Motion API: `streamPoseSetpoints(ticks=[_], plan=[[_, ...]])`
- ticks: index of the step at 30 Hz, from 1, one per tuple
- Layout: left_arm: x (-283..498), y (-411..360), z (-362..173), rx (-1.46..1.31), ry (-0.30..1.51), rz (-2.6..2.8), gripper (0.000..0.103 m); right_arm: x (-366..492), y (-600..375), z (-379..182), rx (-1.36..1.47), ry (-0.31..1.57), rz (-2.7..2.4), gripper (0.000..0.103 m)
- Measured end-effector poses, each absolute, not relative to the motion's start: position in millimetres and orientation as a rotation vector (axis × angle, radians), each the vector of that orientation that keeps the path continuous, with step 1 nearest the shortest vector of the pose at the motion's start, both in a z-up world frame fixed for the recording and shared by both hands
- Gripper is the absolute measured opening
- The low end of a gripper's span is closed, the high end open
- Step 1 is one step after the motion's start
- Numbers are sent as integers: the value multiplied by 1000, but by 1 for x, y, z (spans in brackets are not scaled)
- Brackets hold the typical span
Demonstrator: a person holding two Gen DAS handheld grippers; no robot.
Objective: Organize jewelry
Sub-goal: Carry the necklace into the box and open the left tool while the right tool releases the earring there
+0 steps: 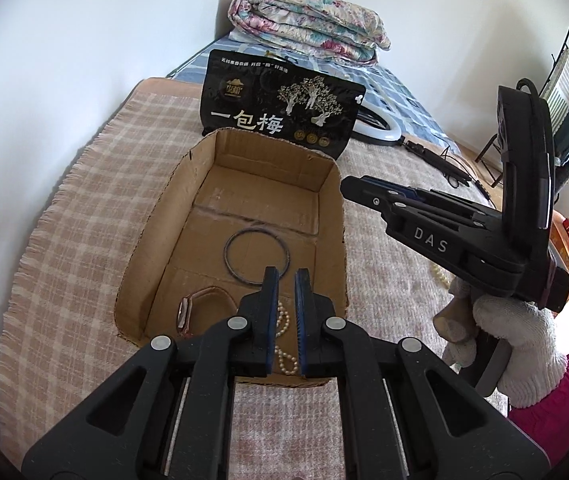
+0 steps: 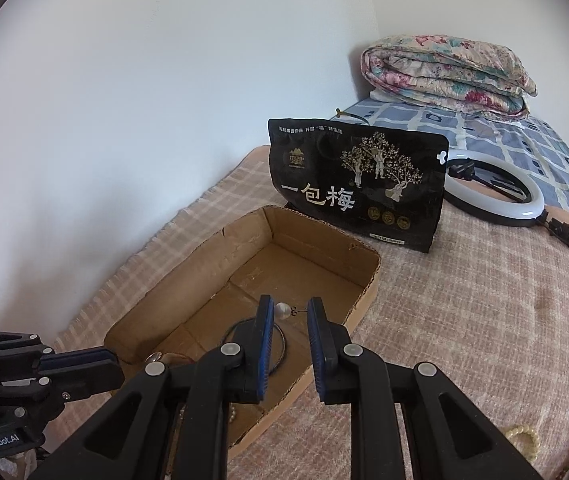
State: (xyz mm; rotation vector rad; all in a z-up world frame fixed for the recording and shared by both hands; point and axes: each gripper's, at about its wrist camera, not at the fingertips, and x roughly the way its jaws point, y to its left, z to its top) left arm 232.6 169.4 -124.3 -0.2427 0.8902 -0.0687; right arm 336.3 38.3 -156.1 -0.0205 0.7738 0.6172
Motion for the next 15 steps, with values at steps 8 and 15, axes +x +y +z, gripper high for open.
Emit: streamPoseSetpoints(ticks=[8,15], plan=[[233,172,-126,-247,890,-48,32,340,34,-156,21,766,584,68],[233,167,-124,-232,890,-51,32,339,24,-151,33,759,557,78]])
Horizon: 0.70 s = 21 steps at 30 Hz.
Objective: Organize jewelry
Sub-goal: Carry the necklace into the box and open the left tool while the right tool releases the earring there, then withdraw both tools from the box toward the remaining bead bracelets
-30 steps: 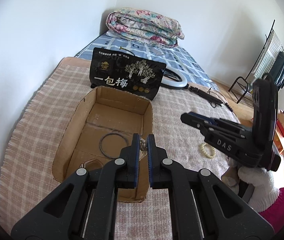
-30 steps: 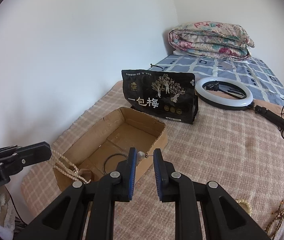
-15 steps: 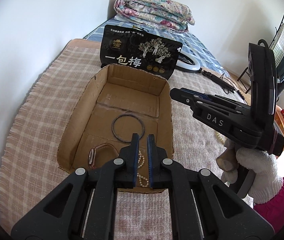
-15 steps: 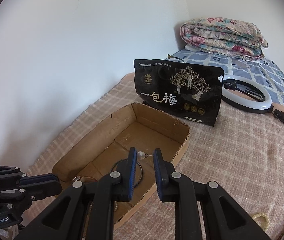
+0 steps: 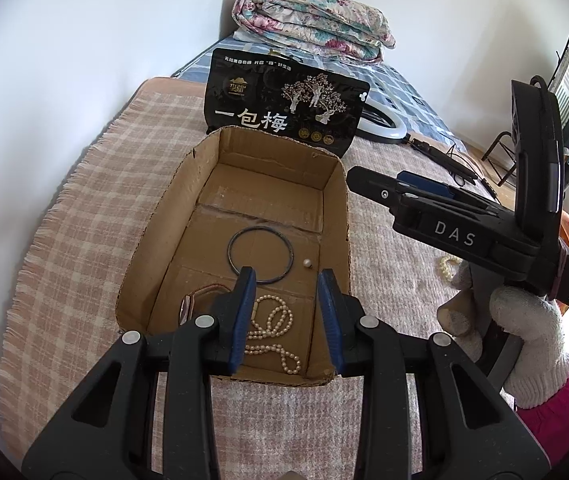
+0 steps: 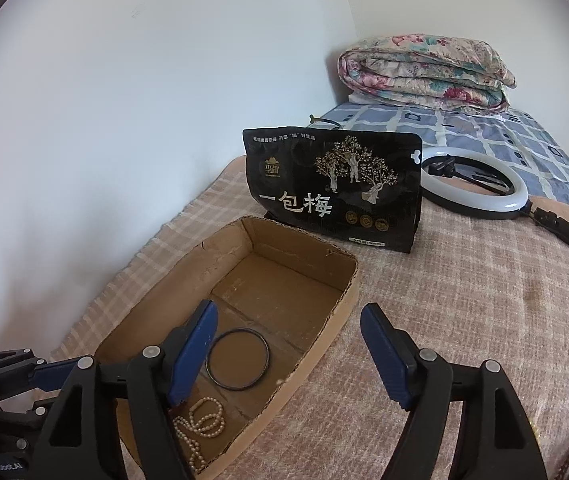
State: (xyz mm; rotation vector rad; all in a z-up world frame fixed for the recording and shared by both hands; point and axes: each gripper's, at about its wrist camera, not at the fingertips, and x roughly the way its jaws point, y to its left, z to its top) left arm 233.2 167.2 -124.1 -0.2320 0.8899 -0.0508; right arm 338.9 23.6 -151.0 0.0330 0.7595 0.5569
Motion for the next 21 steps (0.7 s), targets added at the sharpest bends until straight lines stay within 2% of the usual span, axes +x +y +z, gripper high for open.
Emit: streamPoseSetpoints(ticks=[2,3,5,11,15,21], plan=[[233,165,-123,-227,887,-50,35,338,22,-150,30,757,551,81],[233,164,-122,-225,883,-50,41,337,22,-149,27,755,550,81],[232,162,-121,-216,872,-46,47,334,21,-148,22,752,548,82],[230,159,-119,-201,869,-46,47,329,18,-145,15,752,545,84],[228,158,-117,-195,855,-41,61,325,12,-143,12,749,538,85],[226,148,-114,-174,845,-47,62,318,-2,-137,10,741,514,88]])
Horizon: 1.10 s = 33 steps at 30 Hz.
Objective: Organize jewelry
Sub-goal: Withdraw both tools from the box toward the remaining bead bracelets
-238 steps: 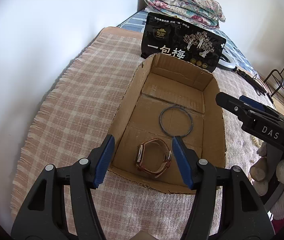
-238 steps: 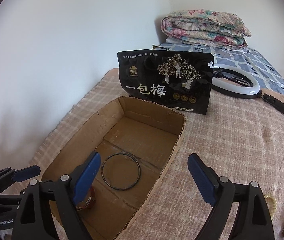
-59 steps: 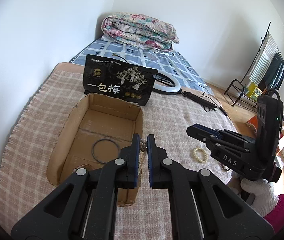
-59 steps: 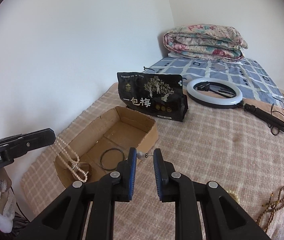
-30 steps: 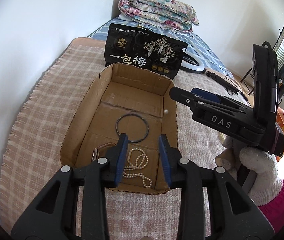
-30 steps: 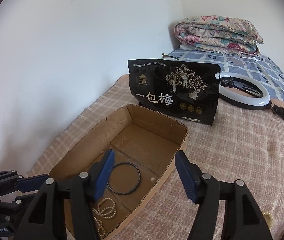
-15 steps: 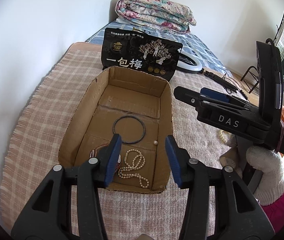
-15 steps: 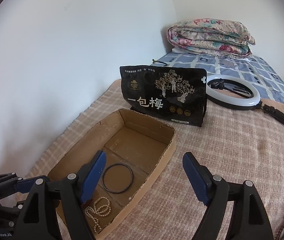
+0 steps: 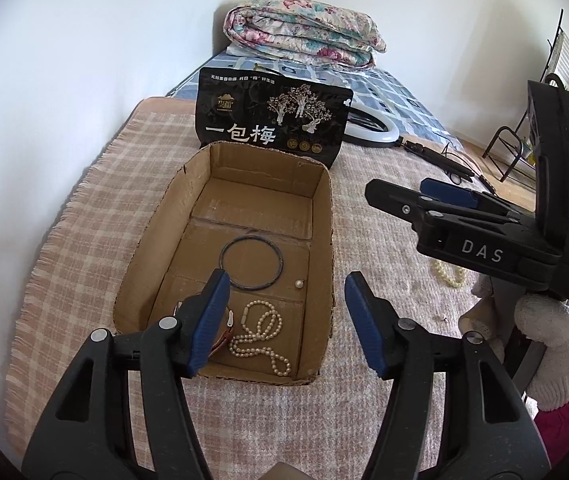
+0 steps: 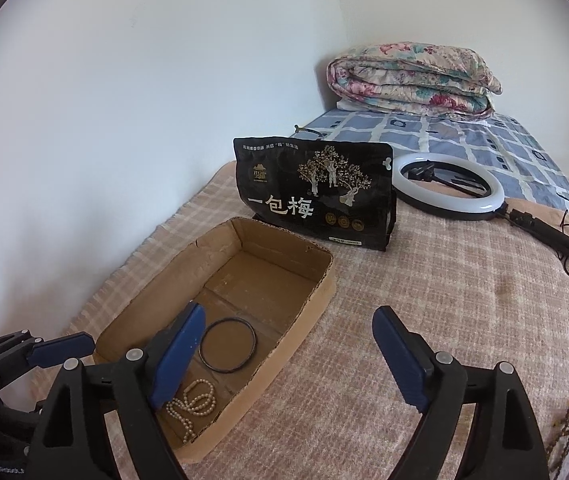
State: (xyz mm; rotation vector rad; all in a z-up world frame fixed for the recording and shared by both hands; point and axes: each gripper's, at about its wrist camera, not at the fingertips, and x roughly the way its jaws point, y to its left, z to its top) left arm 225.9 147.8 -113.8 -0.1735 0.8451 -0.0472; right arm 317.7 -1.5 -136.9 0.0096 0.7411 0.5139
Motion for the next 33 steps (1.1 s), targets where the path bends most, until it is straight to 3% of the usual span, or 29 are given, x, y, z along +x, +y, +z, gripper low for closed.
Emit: streamPoseSetpoints(ticks=[33], plan=[[207,34,-101,-27,795,-224,63,247,-173,-121,104,691,221,101]])
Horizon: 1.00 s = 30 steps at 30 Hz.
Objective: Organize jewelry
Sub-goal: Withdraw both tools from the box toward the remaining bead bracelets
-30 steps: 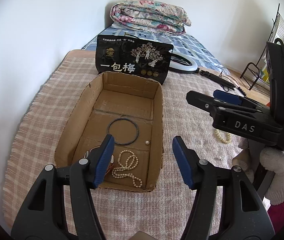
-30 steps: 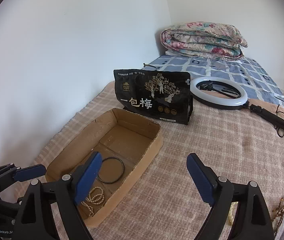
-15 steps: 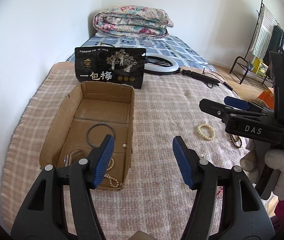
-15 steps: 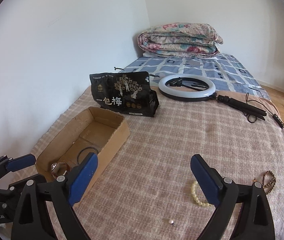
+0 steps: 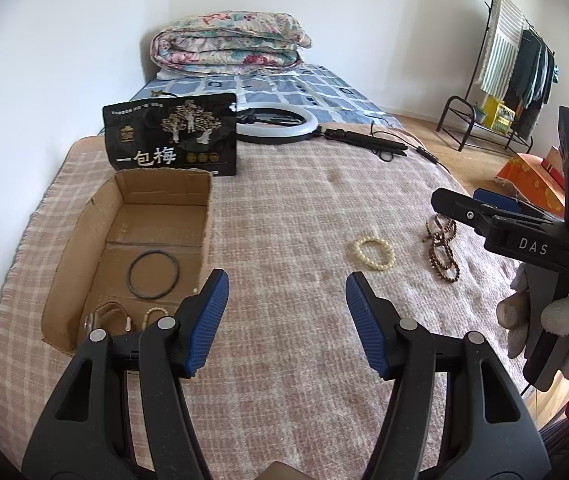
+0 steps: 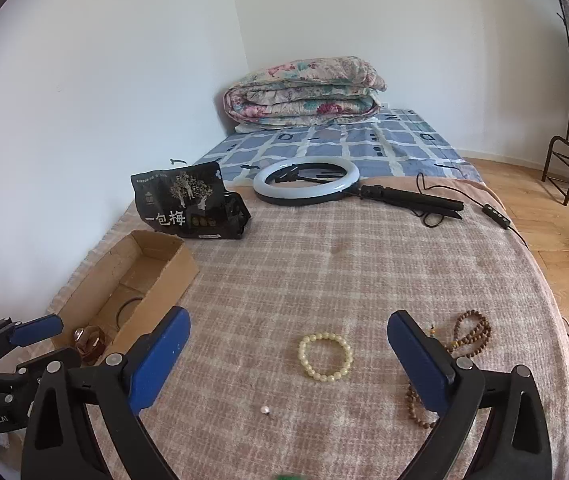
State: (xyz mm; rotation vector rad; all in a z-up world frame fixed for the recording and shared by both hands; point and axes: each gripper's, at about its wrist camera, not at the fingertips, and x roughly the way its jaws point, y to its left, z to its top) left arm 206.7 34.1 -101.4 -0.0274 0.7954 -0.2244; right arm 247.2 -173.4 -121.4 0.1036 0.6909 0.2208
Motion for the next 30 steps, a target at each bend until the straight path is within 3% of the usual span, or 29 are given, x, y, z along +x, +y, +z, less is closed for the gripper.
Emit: streamPoseSetpoints(ticks=[13,30], plan=[[203,-24,-121,52,811,-353,63,218,-260,-143,165,674,104,103],[193,-81,-190,68,1005,-525,63,234,-325,-189,146,781,-95,103]])
